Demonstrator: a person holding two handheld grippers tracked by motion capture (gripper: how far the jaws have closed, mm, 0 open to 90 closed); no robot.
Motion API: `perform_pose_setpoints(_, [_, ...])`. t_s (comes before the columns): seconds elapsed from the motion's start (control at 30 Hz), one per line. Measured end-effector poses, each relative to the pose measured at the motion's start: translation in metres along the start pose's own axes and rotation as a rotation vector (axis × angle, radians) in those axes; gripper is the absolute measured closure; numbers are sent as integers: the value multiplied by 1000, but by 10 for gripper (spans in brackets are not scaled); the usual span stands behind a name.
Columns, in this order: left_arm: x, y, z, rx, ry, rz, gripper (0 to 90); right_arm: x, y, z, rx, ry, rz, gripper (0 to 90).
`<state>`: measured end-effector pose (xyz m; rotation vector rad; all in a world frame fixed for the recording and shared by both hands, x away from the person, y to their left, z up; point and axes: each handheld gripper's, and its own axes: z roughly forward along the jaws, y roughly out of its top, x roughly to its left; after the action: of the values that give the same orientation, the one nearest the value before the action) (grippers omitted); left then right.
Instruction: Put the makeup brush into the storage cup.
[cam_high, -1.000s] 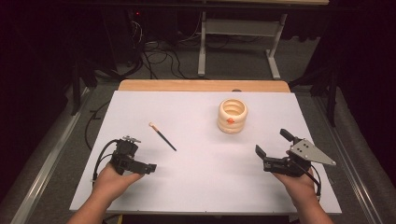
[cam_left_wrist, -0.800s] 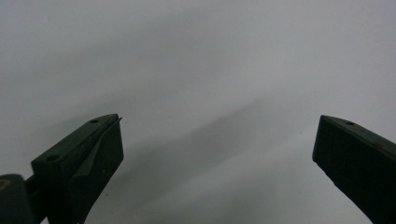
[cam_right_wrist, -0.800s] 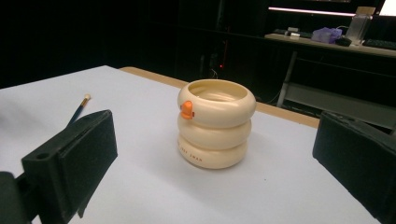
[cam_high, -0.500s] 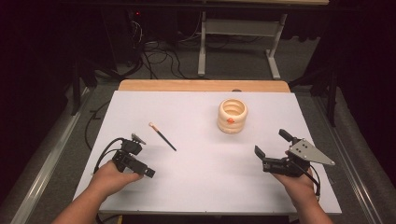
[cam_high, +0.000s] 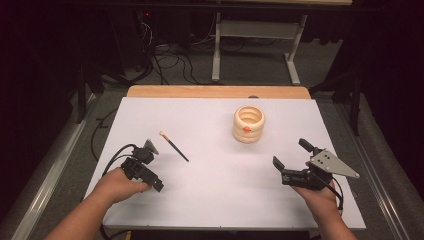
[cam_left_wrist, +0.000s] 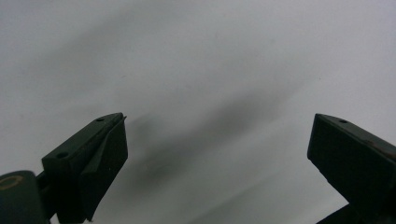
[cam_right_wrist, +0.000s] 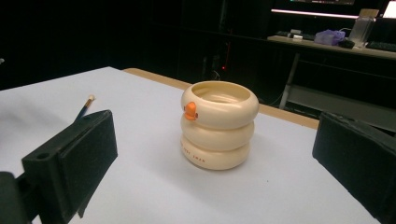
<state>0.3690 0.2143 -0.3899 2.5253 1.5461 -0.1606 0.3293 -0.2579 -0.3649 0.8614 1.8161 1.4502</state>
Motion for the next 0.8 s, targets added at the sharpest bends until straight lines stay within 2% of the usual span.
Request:
perform_pose_setpoints(0.3, [0,8,-2,-1,13,-24,57,1,0,0,4,1,2,13])
perform_pose_setpoints(0.5, [1,16,-5,-27,9,-57,55,1,0,0,4,3,-3,13])
perform_pose_setpoints(0.6, [3,23,-7,-49,4,-79,47,1,0,0,3,3,-1,12])
perform_pose_setpoints(0.67, [4,25,-7,-50,6,-83,34,1,0,0,-1,3,-7,13])
perform_pose_setpoints(0.8, [4,40,-9,-37,-6,-96,21,1,0,0,0,1,-4,13])
